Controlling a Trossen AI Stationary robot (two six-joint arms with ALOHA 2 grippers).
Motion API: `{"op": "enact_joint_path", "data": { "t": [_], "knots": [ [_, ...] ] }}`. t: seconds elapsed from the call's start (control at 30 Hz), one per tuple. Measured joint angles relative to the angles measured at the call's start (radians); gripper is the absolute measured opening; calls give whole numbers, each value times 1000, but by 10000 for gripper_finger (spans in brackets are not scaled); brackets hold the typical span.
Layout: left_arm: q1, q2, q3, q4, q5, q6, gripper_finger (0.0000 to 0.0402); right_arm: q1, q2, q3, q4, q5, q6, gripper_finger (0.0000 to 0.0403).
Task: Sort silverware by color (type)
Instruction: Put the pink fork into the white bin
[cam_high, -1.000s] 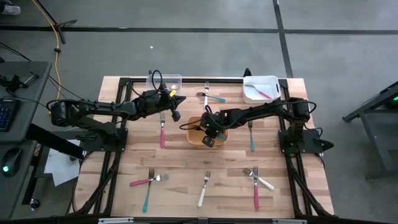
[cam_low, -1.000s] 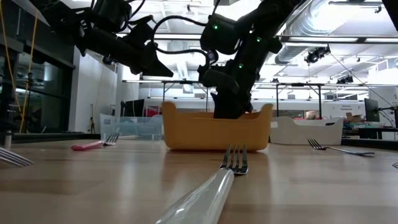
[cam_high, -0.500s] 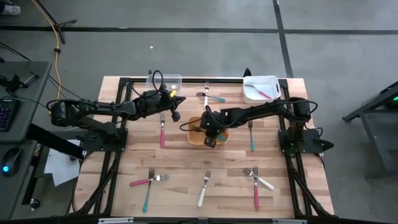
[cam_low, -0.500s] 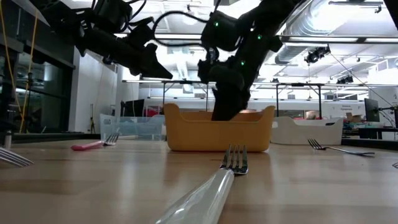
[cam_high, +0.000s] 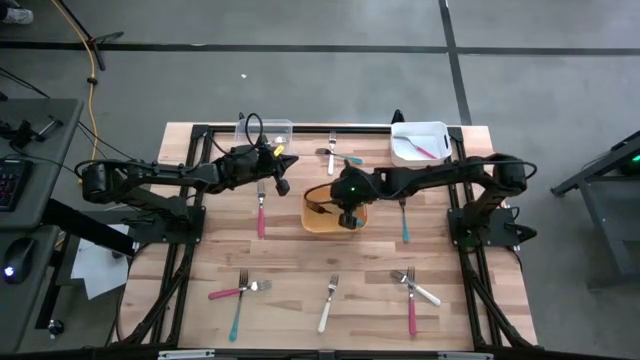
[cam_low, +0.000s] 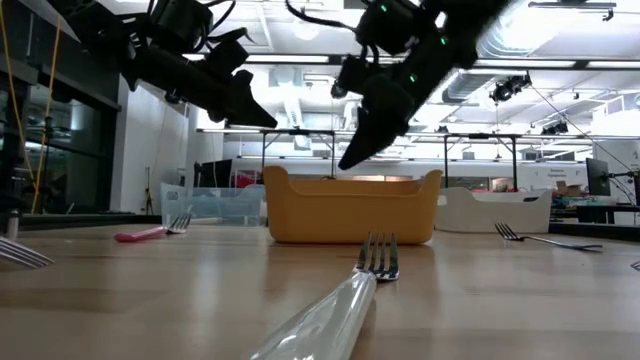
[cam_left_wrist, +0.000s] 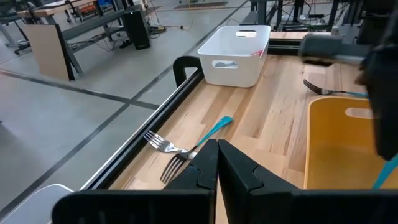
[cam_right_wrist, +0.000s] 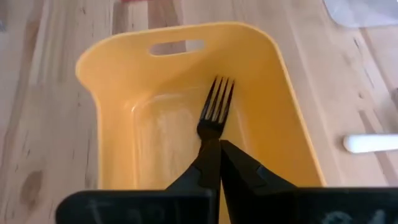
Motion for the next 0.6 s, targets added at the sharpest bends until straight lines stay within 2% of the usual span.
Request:
{"op": "enact_joint_path", "data": {
  "t": [0.13,0.33,0.6],
  "knots": [
    [0,0,0,-3,7,-19,1,-29,-40,-97,147,-57,-13,1],
    [4,0,0,-1,43,-51,1,-80,-165,-218,317,-90,-100,1],
    [4,0,1,10,45,-53,1,-221,-249,-432,633,-237,-141,0]
  ]
}}
